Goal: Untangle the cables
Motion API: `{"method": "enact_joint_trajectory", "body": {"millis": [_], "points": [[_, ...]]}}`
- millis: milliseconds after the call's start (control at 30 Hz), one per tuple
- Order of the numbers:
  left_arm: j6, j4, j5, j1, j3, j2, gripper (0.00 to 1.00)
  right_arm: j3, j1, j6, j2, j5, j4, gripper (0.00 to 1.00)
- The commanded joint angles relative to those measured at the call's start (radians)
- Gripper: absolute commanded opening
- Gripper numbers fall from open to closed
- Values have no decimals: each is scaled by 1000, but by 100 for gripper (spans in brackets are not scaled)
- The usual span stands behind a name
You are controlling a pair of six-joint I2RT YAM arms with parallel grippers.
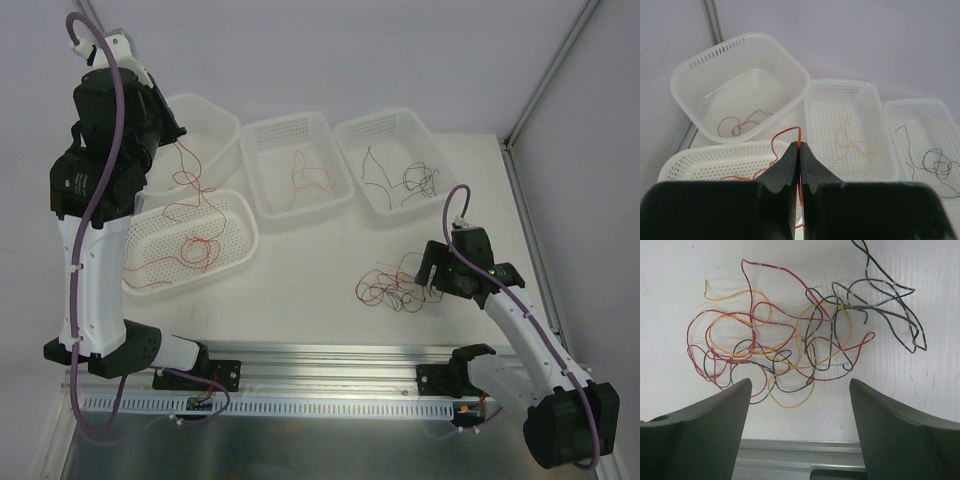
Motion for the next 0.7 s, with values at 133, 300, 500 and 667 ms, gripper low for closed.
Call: {"method": "enact_joint_trajectory", "body": {"millis": [133, 300, 500, 667], "points": [[2, 98, -26, 101, -274, -96, 0, 17, 0, -18, -35, -13, -30, 84], [-13, 233, -7, 205, -549, -158, 0, 6, 0, -18, -43, -43, -32, 84], [-55, 406, 12, 303, -880, -199, 0, -12, 0, -16, -63, -48, -33, 84], [-85, 440, 73, 406, -1025, -143, 31, -9, 3, -22, -69, -56, -44, 84]]}}
